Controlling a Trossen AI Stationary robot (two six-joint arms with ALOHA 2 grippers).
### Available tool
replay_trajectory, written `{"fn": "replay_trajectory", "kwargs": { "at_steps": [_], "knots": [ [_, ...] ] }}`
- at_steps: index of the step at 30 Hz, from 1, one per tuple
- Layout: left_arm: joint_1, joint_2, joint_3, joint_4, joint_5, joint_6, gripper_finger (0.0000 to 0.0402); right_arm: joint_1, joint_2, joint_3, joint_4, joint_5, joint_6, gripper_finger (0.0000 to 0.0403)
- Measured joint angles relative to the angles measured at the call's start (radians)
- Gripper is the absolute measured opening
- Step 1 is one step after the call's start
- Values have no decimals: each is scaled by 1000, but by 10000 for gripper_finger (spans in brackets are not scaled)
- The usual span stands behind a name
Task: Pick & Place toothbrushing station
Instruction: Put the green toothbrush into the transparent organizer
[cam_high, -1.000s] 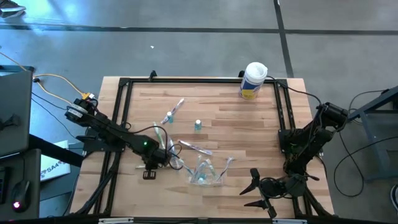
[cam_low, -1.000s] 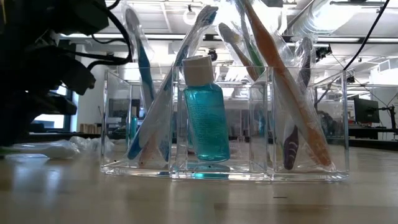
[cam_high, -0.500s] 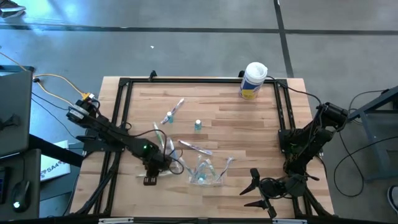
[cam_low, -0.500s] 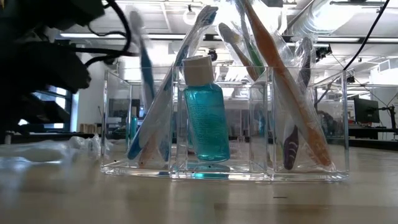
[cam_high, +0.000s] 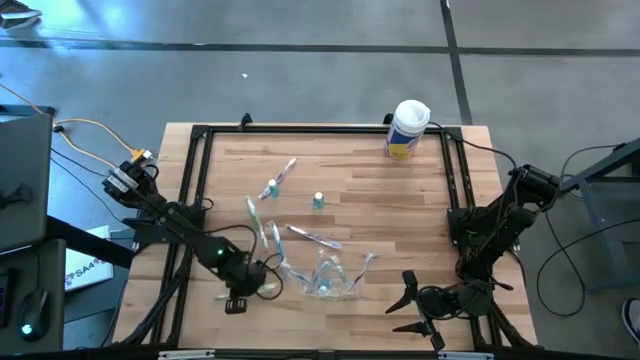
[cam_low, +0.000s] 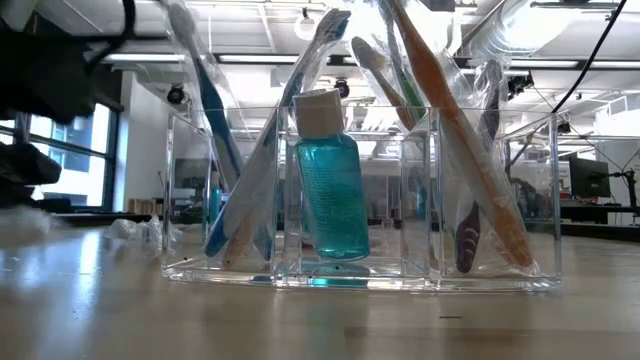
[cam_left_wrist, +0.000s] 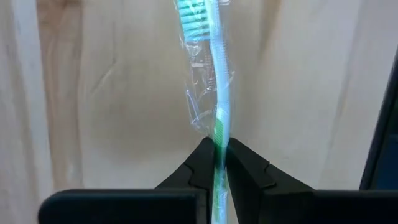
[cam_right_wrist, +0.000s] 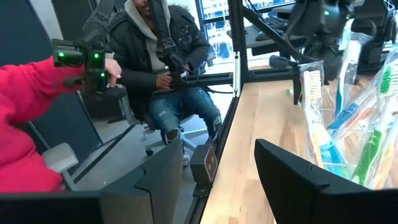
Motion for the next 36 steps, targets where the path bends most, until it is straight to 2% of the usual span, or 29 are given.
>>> {"fn": "replay_trajectory", "kwargs": {
  "at_steps": [8,12,18,24,28,31,36],
  "knots": [
    [-140,-5,2,205,-232,-126,30,1,0,0,-4,-6,-11,193],
    [-220,-6,2,252,-331,-221,30,1,0,0,-6,-27,-26,193],
    [-293,-6,3,454,-509,-191,31,1,0,0,-13,-31,-26,193],
    [-313,-5,3,667,-661,-18,31,1,0,0,-14,-31,-26,193],
    [-273,-5,3,866,-671,230,31,1,0,0,-14,-31,-26,193],
    [-212,-5,4,948,-689,369,31,1,0,0,-13,-31,-25,193],
    [-114,4,4,1004,-704,441,31,9,0,0,-6,-32,-21,193]
  ]
}}
